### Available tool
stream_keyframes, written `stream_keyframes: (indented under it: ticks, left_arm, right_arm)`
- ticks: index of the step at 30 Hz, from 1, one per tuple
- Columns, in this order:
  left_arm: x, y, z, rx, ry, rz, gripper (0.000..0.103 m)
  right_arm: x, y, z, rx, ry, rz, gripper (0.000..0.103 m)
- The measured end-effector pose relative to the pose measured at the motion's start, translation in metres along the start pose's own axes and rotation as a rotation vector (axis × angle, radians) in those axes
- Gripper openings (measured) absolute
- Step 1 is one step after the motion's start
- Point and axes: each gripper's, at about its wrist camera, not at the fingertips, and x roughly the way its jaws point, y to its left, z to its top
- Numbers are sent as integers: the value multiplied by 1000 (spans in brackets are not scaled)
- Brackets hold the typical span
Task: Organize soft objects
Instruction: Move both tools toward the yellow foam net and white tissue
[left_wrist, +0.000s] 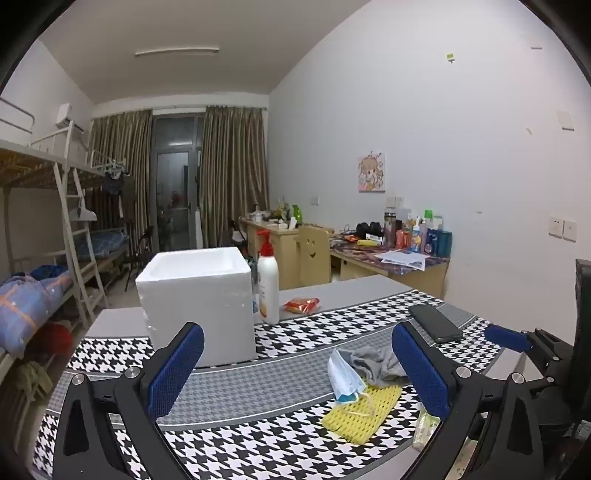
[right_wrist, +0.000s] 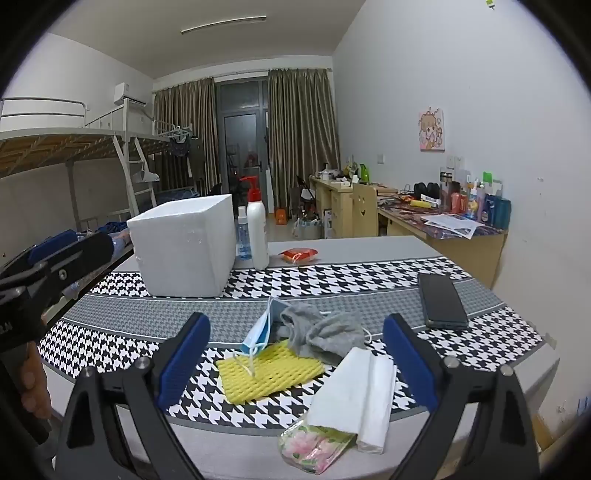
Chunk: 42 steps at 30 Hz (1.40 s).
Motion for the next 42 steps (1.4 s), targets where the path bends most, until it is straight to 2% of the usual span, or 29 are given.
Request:
stream_keyframes:
  ticks: [5,7,12,17,19,35,42]
  left_arm:
    - [9,2,1,-24,52,-3,102]
    - [10,-4,2,-17,47,10,102]
    - [4,11,-2,-41,38,33,102]
    - [5,15,-3,-50,45,50,102]
    - [5,16,-3,-53,41,27,102]
    - [10,14,-3,-48,58,72,102]
    - [13,9,-5,-29,74,59,102]
  right_arm:
    - [1,-1,3,8,-17,2,97]
    - [-5,-6,8,11,-31,5,97]
    - [-8,-5,5,2,-68,-3,97]
    - [-8,-2,5,-5,-71,-6,97]
    - [-8,-2,3,-3,-71,-6,97]
    - [-8,-5,4,10,-59,-11,97]
    - [-8,-7,5,12,-60,-10,97]
